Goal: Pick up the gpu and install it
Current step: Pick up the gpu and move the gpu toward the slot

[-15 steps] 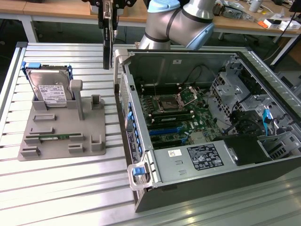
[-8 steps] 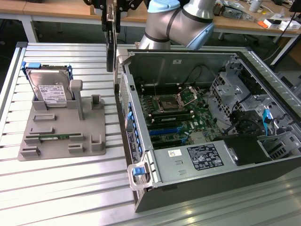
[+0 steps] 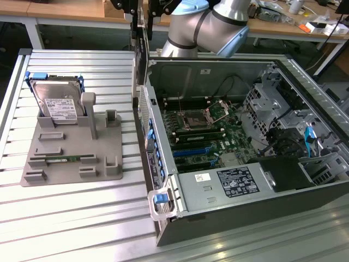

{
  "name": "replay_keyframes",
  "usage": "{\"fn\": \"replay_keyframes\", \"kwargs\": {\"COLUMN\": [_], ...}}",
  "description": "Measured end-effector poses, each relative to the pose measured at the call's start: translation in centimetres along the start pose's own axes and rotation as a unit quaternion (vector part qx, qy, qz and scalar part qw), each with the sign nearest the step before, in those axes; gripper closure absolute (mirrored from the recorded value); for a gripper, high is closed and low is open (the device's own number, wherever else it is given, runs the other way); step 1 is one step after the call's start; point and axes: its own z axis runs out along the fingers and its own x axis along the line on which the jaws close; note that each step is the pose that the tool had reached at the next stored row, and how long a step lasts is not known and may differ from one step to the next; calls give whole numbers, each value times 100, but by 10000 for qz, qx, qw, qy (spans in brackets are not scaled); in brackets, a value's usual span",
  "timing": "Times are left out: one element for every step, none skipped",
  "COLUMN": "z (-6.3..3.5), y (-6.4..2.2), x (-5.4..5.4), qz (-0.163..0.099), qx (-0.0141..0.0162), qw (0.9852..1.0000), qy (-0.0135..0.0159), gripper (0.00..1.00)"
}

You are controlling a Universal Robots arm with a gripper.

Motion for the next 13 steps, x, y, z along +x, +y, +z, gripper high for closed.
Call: {"fn": "replay_keyframes", "kwargs": {"z": [3,8,13,17,22,28,32,36,41,45,50,54,58], "y": [0,1,2,3,4,4,5,6,7,8,8,9,9], "x": [-9,-21,-35,-47,-60,-74,-87,-98,-114,-125,-137,-148,-155], "qz": [0,0,0,0,0,0,0,0,0,0,0,0,0], "qx": [0,1,1,2,2,2,3,3,4,4,4,5,5], "qw": [10000,10000,10000,10000,10000,10000,10000,10000,10000,10000,10000,10000,10000], "qy": [0,0,0,0,0,-1,0,0,0,0,-1,0,-1], "gripper": [74,74,74,74,74,74,74,74,74,74,74,74,74]}}
